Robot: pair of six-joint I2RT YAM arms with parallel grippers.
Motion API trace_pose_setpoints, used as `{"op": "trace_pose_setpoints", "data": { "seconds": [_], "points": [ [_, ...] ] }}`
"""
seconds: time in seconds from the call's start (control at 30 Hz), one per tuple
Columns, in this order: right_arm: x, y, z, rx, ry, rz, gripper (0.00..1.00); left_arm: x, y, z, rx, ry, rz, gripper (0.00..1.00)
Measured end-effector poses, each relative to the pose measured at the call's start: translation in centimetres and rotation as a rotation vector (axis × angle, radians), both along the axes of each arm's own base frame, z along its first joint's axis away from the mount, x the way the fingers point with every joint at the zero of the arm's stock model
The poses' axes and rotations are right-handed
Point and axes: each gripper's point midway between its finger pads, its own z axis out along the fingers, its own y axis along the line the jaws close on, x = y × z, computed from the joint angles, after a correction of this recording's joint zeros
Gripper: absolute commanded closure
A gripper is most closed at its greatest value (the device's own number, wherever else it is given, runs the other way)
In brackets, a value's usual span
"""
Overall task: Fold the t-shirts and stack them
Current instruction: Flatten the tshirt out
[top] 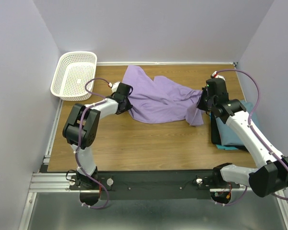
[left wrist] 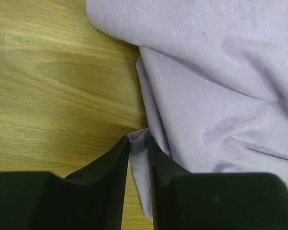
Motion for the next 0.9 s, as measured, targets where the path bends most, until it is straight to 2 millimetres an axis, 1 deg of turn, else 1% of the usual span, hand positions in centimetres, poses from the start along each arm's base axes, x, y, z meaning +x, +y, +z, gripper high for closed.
{"op": "trace_pose_setpoints", "data": {
  "seconds": [0.07,0.1,0.17,0.2,0.3,0.37,0.43,0.47,0.6,0.7,0.9],
  "points": [
    [0.0,0.0,0.0,0.000,0.000,0.000,0.99,0.1,0.0,0.0,0.005,-0.002,-0.002,0.79],
    [0.0,0.0,0.0,0.000,0.000,0.000,1.00,0.1,0.0,0.0,0.008,0.000,-0.002,0.86],
    [0.0,0.0,0.0,0.000,0.000,0.000,1.00,0.0,0.2,-0.1,0.018,0.003,-0.001,0.94],
    [0.0,0.0,0.0,0.000,0.000,0.000,0.99,0.0,0.3,-0.1,0.026,0.005,-0.002,1.00],
    [0.0,0.0,0.0,0.000,0.000,0.000,0.99,-0.1,0.8,0.0,0.041,0.010,-0.002,1.00],
    [0.0,0.0,0.0,0.000,0.000,0.000,0.99,-0.5,1.4,0.6,0.047,0.012,0.001,1.00],
    [0.0,0.0,0.0,0.000,-0.001,0.000,0.99,-0.7,2.2,1.9,0.043,-0.006,0.014,1.00],
    [0.0,0.0,0.1,0.001,-0.004,0.000,1.00,-0.8,2.8,2.8,0.038,-0.025,0.022,1.00],
    [-0.2,-0.1,0.7,0.007,-0.022,-0.001,1.00,-1.9,6.8,8.0,0.010,-0.134,0.096,1.00],
    [-0.4,-0.1,1.4,0.018,-0.042,-0.003,0.99,-3.0,9.4,11.7,-0.007,-0.225,0.148,1.00],
    [-1.1,-0.1,3.5,0.072,-0.103,-0.022,1.00,-5.8,11.5,16.4,-0.012,-0.338,0.167,1.00]
  ]
}}
